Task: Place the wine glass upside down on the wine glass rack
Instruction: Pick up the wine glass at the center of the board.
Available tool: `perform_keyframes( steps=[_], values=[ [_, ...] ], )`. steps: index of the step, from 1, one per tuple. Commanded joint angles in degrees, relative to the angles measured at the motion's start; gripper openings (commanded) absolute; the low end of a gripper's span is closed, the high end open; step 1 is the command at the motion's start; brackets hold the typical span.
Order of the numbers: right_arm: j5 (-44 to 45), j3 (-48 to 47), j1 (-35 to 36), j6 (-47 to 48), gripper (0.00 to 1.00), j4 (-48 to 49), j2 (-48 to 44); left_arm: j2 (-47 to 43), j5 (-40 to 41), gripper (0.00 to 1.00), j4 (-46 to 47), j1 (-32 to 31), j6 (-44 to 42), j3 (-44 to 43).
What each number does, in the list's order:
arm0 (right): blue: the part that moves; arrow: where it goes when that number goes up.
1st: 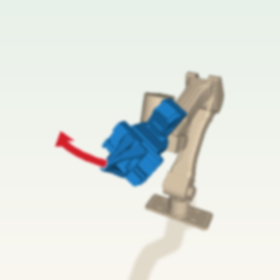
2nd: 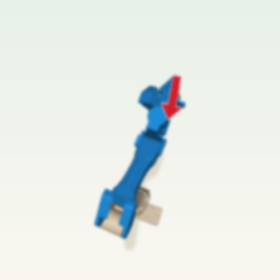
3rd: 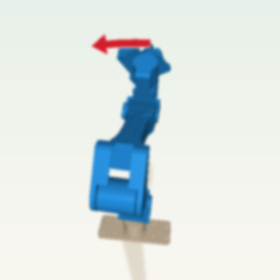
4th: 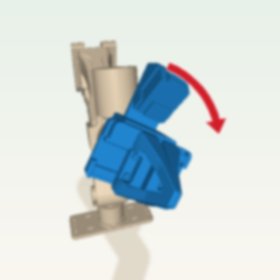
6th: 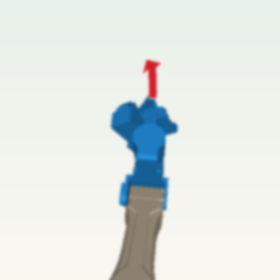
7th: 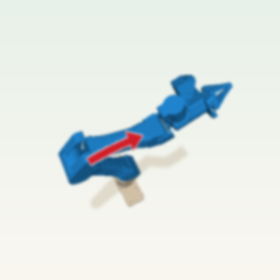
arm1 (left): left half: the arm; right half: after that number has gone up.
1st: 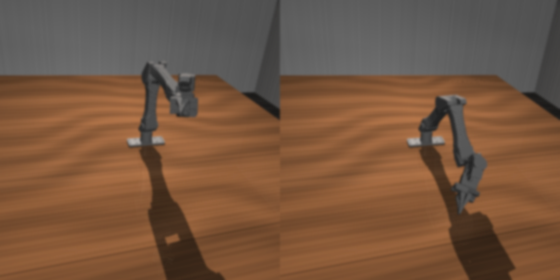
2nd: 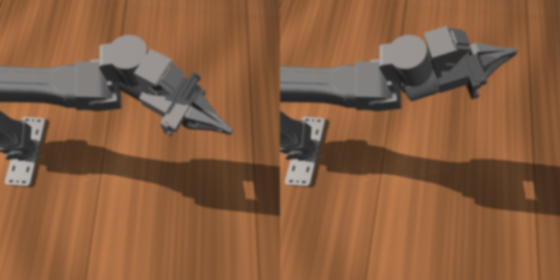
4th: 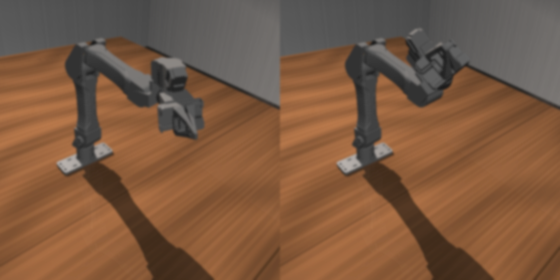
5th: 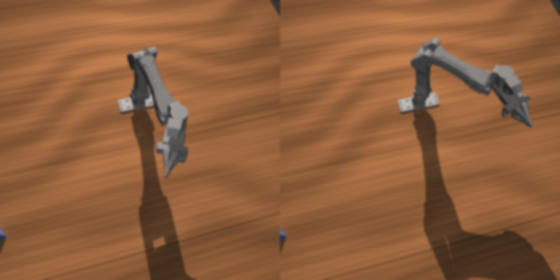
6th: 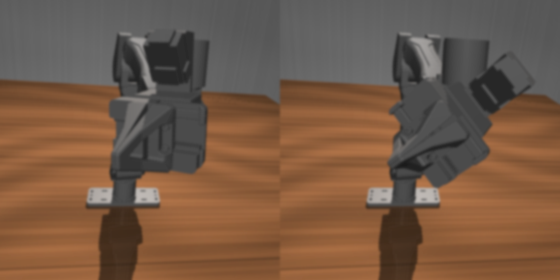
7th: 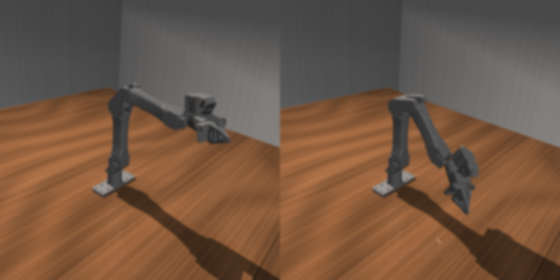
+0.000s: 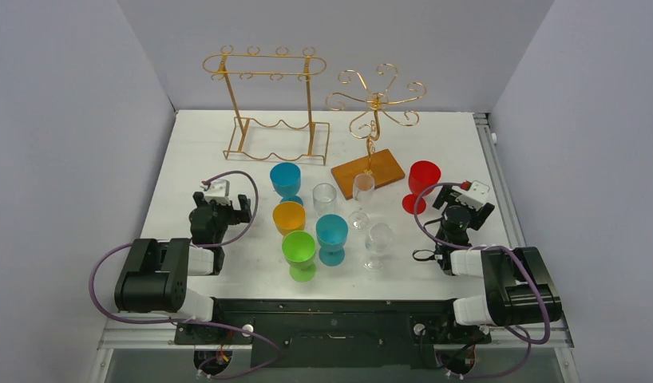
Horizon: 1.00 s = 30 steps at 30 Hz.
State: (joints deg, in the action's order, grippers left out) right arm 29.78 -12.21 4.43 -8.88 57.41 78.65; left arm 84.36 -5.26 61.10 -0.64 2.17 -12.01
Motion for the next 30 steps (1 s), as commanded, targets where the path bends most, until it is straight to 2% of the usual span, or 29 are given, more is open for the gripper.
perform_keyframes(
  steps=[1,15,18,22,24,27,30],
  values=[
    [0.49,-1.42,-0.39,-1.39,0.85,3.82,-0.51,-0.09,-0.92,0.96,4.41,0.33,0.46,-1.54],
    [2.16,-1.32,0.03,-1.34,0.85,3.81,-1.28,-0.71,-1.73,0.96,3.91,1.26,0.51,-1.67],
    [5.73,-2.6,1.38,-0.98,0.85,-2.58,-6.17,-5.36,-1.14,0.96,-5.82,2.47,1.33,-5.26],
    [9.21,-7.8,1.86,-7.01,0.85,-21.36,-15.91,-9.45,-2.19,0.96,-21.69,3.69,2.21,-11.22],
    [9.16,-9.9,1.52,-10.93,0.85,-30.4,-20.88,-10.8,-4.91,0.96,-30.54,4.54,2.6,-14.84],
    [6.11,-12.46,1.27,-12.93,0.85,-38.9,-28.13,-14.03,-7.64,0.96,-41.06,4.92,3.03,-18.76],
    [3.91,-14.44,0.04,-24.15,0.85,-45.76,-32.16,-17.05,-8.62,0.96,-50.71,5.24,3.76,-23.01]
  ],
)
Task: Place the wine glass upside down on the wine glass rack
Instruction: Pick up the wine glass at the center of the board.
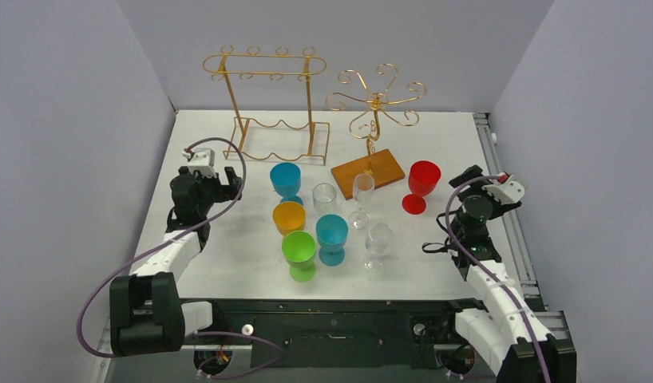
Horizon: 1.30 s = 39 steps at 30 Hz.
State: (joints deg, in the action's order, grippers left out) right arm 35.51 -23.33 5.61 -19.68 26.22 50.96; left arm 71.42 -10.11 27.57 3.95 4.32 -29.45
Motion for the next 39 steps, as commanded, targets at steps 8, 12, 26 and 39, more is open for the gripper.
perform_keyframes(
  steps=[8,12,26,39],
  values=[
    [-16.73,-17.11,2.09,-9.02,0.85,-33.93,-8.7,-7.04,-8.25,0.96,-41.63,1.69,0.8,-19.73],
    [-8.11,-28.35,16.81,-4.91,0.83,-44.03,-3.93,-4.28,-9.96,0.96,-51.77,1.77,-0.2,-27.73],
    [-11.81,-58.11,34.15,0.18,0.78,-61.23,15.84,-2.91,-12.27,0.96,-60.96,0.58,-0.43,-35.42],
    [-20.32,-48.97,34.06,-2.74,0.55,-57.65,18.75,-4.53,-12.55,0.96,-63.53,-5.6,0.34,-39.1]
  ],
)
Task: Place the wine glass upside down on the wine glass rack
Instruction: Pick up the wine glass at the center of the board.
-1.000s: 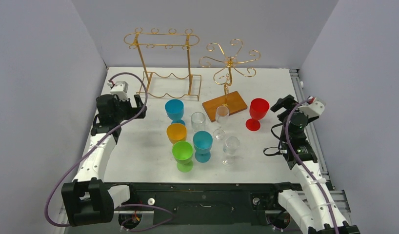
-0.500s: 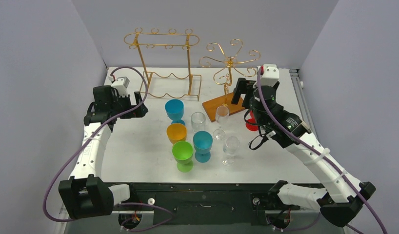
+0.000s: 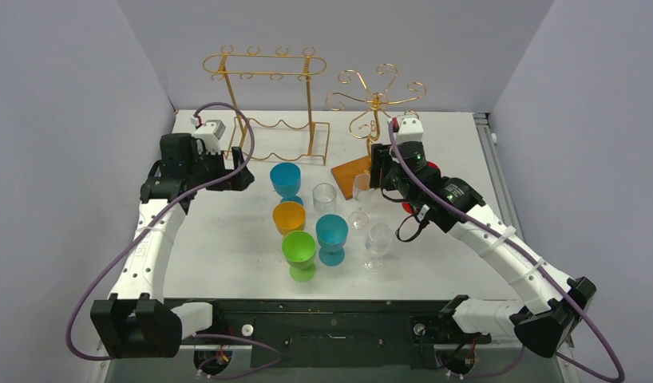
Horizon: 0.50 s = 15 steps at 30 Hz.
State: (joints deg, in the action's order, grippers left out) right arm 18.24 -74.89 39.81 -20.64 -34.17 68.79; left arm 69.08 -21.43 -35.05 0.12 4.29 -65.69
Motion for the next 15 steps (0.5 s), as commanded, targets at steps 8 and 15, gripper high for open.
perform_keyframes(
  steps=[8,15],
  values=[
    [-6.63,5.34,-2.15,-4.43,0.48,9.4,4.51,-4.09,-0.29,0.97,-3.31,-3.59,-0.5,-4.32],
    [-8.74,6.9,-4.76,-5.75,0.39,11.84,7.64,-5.58,-0.76,0.98,-4.82,-4.13,-0.47,-5.36]
  ],
)
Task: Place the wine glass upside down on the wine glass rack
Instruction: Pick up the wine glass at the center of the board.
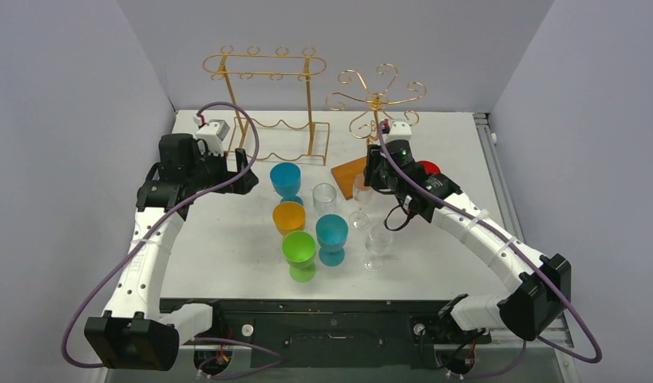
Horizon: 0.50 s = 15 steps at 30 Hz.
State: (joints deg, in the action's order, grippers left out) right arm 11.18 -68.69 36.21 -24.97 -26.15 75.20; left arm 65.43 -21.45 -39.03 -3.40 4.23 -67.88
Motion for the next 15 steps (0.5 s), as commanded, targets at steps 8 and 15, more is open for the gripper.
perform_keyframes(
  steps=[8,15],
  values=[
    [-2.43,2.06,-1.48,-0.64,0.38,2.15,2.53,-2.32,-1.12,0.99,-1.78,-1.94,0.13,-4.81],
    [-3.49,2.83,-2.28,-0.74,0.33,1.62,2.85,-2.3,-0.87,1.0,-3.26,-3.98,0.56,-7.4]
  ],
)
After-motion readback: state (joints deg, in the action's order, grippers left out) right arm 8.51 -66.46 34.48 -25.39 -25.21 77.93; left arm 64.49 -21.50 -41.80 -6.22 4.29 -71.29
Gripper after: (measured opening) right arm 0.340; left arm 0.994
